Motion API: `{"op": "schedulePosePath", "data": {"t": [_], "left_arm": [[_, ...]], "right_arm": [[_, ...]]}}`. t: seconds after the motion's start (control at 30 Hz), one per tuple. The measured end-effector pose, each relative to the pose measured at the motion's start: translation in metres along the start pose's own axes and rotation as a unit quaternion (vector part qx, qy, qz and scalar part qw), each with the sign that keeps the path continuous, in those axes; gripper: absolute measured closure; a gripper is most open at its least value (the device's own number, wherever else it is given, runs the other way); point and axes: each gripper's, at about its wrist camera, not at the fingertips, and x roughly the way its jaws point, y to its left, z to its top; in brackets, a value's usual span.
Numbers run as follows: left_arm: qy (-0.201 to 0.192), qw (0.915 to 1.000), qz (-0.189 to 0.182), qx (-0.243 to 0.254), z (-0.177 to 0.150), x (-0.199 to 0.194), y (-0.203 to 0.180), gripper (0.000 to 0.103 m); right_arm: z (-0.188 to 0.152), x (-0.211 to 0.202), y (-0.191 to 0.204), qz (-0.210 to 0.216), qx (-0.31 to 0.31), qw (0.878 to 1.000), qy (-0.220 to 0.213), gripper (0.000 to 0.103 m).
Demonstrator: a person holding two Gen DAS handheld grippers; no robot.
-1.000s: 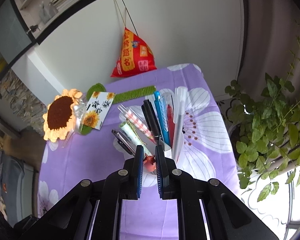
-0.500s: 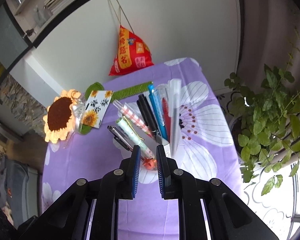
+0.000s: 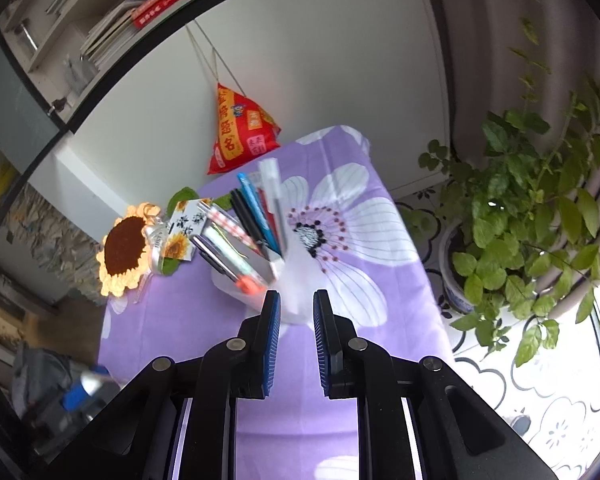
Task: Organize stationery
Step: 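Carry the white eraser into the white cup and open the left gripper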
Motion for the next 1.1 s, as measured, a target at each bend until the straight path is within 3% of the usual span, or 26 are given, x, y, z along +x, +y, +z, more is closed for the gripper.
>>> {"op": "schedulePosePath", "data": {"t": [0.27, 0.47, 0.83, 1.1], "left_arm": [[-0.02, 0.9997, -0.009, 0.012, 0.045, 0.01, -0.021, 0.08], [-0.02, 0.9995, -0.017, 0.018, 0.076, 0.03, -0.04, 0.08], [0.001, 0.9999, 0.0, 0.014, 0.095, 0.08, -0.062, 0.08], [0.016, 0.9995, 0.017, 0.02, 0.097, 0.1, -0.067, 0.079]], "right_arm": [[-0.046, 0.004, -0.018, -0.049, -0.028, 0.998, 0.029, 0.085], [-0.067, 0.016, -0.018, -0.046, -0.045, 0.996, 0.056, 0.083], [-0.065, -0.011, 0.008, -0.065, -0.103, 0.992, -0.014, 0.083], [-0.064, -0.01, 0.007, -0.058, -0.099, 0.993, -0.014, 0.083]]}}
